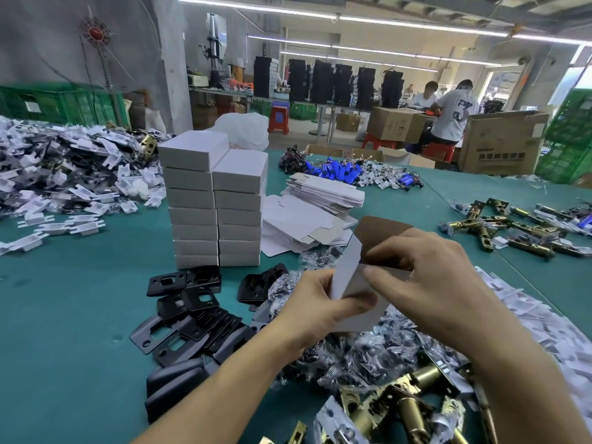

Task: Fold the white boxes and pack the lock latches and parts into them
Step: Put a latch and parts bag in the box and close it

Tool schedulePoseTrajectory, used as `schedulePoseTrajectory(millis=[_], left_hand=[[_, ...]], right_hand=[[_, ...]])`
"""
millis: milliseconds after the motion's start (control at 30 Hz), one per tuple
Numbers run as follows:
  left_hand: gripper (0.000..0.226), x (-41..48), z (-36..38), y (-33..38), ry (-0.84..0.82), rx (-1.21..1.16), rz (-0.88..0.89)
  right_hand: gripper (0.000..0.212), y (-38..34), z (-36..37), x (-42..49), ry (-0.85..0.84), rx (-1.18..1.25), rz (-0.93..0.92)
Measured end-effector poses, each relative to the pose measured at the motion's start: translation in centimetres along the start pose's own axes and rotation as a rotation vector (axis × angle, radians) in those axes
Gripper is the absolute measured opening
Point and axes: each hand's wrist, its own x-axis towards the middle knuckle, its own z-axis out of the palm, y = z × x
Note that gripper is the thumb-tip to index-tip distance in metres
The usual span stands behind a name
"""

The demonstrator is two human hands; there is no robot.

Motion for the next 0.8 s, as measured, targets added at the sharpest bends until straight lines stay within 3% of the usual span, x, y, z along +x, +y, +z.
schedulePoseTrajectory(millis=[133,400,500,600,667,800], left_hand=[[0.017,-0.1,0.1,0.0,-0.005,0.048,0.009],[0.024,-0.2,0.1,0.2,0.004,0.051,0.002],[0.018,-0.2,0.1,0.3,0.012,0.002,-0.008],[0.021,-0.2,0.1,0.4,0.028,-0.068,-0.01],[0.034,-0.2,0.1,0.6,0.044,-0.112,-0.016],[0.041,-0.3,0.0,0.8,-0.005,-0.193,-0.066]], right_hand=[[0.023,0.0,-0.1,-0.1,-0.126,-0.174,0.029],[0.034,0.4,-0.4,-0.3,-0.206,-0.159,0.011],[0.029,0.2,0.0,-0.1,-0.119,-0.072,-0.027],[0.013,0.2,0.0,0.1,0.162,0.115,-0.053],[0.018,0.8,-0.4,0.2,0.31,0.131,-0.035],[0.036,2.3,-0.5,0.1,0.149,0.379,0.091]])
